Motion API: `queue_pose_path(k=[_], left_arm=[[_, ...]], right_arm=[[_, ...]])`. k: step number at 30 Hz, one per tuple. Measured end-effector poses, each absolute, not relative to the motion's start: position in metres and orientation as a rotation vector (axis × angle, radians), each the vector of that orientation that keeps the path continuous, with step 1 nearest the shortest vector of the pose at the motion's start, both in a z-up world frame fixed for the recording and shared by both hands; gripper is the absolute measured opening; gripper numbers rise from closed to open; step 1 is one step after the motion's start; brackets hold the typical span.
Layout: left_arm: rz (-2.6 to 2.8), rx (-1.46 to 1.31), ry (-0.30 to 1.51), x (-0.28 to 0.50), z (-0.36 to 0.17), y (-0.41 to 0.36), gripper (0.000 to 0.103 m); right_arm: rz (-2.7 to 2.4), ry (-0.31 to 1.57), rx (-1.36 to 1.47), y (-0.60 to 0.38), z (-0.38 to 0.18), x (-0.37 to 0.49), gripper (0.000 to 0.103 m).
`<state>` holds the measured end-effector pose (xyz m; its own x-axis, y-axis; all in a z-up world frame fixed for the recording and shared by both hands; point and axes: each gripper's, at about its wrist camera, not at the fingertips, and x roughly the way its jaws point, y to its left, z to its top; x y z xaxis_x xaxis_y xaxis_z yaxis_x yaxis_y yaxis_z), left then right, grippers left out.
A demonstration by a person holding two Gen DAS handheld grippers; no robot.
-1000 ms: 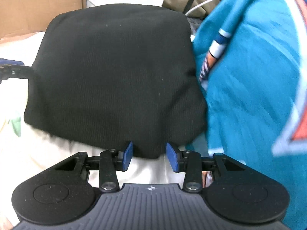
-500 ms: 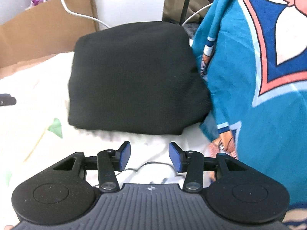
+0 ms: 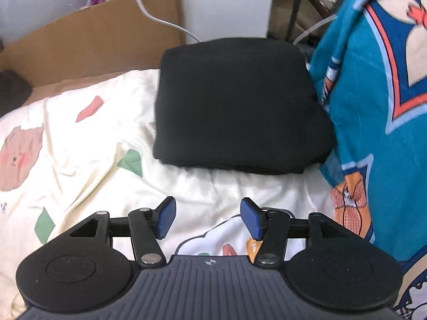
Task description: Fold clothes
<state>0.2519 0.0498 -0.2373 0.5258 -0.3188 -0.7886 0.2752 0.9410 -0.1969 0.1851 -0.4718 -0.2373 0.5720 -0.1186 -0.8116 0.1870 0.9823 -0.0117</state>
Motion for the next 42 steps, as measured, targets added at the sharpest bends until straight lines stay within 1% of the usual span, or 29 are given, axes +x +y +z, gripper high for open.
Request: queue_pose_path(k=[2, 4, 8, 10, 11, 14, 16, 19, 22, 24, 28, 30, 37, 40, 42], left_arm=[[-0.303, -0.082, 0.95, 0.24, -0.218, 0.083, 0.06], [-0.254, -0.057, 0.936, 0.229, -0.197, 0.112, 0.06], [-0.196, -0.088, 0.906, 0.214, -0.15, 0.164, 0.06], [-0.182, -0.082, 0.886, 0.209, -0.134, 0.179, 0.06], [-0.171, -0.079, 0.877, 0.204, -0.126, 0.187, 0.06], [-0.175, -0.113, 0.858, 0.188, -0.111, 0.203, 0.06], [-0.184, -0.119, 0.84, 0.177, -0.102, 0.208, 0.062], [-0.184, -0.144, 0.81, 0.16, -0.096, 0.215, 0.065], [-0.179, -0.156, 0.772, 0.138, -0.089, 0.219, 0.071], [-0.166, -0.171, 0.762, 0.127, -0.087, 0.221, 0.075], [-0.161, -0.203, 0.737, 0.105, -0.081, 0.223, 0.076], [-0.168, -0.208, 0.714, 0.092, -0.077, 0.224, 0.081], [-0.15, -0.225, 0.67, 0.052, -0.063, 0.231, 0.083], [-0.145, -0.225, 0.642, 0.035, -0.05, 0.232, 0.086], [-0.15, -0.234, 0.628, 0.022, -0.042, 0.231, 0.09]], right_arm=[[-0.154, 0.929, 0.082, -0.468, -0.232, 0.182, 0.061], [-0.147, 0.909, 0.091, -0.468, -0.223, 0.176, 0.061], [-0.149, 0.895, 0.094, -0.469, -0.201, 0.161, 0.064], [-0.134, 0.89, 0.089, -0.465, -0.187, 0.15, 0.067], [-0.127, 0.883, 0.089, -0.463, -0.181, 0.145, 0.07], [-0.123, 0.872, 0.098, -0.453, -0.162, 0.131, 0.072], [-0.121, 0.858, 0.107, -0.446, -0.148, 0.123, 0.072], [-0.124, 0.833, 0.104, -0.439, -0.125, 0.112, 0.077], [-0.122, 0.796, 0.107, -0.432, -0.102, 0.1, 0.082], [-0.112, 0.778, 0.108, -0.425, -0.089, 0.092, 0.084], [-0.086, 0.745, 0.097, -0.408, -0.067, 0.075, 0.088], [-0.092, 0.722, 0.109, -0.402, -0.058, 0.065, 0.091], [-0.047, 0.685, 0.133, -0.371, -0.034, 0.037, 0.092], [-0.036, 0.665, 0.121, -0.358, -0.023, 0.026, 0.092], [-0.02, 0.656, 0.119, -0.351, -0.016, 0.02, 0.094]])
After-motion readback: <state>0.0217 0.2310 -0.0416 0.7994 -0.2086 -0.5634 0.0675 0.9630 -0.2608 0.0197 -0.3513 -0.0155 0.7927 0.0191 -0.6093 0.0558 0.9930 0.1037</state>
